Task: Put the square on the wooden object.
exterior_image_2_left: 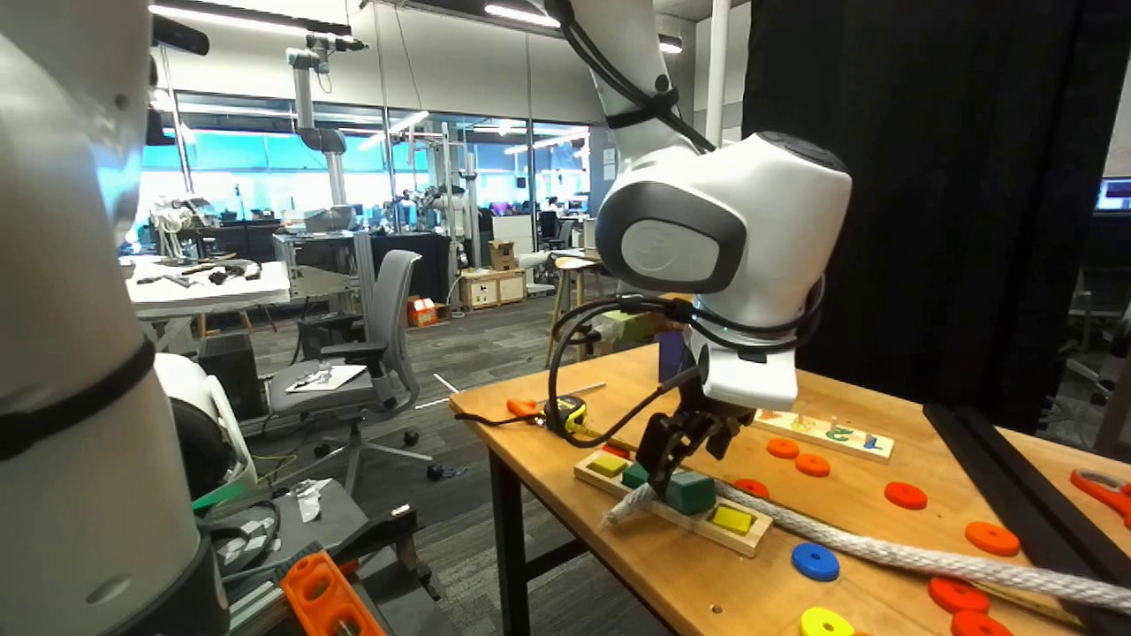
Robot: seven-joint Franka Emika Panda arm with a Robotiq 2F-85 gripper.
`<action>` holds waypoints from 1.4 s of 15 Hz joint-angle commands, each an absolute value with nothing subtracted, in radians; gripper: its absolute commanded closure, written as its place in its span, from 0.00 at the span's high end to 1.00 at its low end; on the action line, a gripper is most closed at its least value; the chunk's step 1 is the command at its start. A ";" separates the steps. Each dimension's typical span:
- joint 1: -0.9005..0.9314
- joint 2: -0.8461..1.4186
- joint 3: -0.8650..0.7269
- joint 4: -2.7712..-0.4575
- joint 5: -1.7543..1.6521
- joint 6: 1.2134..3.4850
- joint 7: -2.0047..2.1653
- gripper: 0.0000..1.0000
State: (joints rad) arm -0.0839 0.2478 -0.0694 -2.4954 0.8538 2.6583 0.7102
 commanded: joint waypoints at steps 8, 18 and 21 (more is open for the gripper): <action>-0.033 -0.221 -0.038 -2.715 0.578 2.555 0.593 1.00; -0.020 -0.622 0.052 -2.746 0.294 1.999 0.462 1.00; -0.014 -0.685 0.067 -2.732 0.239 1.871 0.372 1.00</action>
State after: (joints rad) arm -0.0258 -0.6023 0.0562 -2.7393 0.2915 1.9750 0.4493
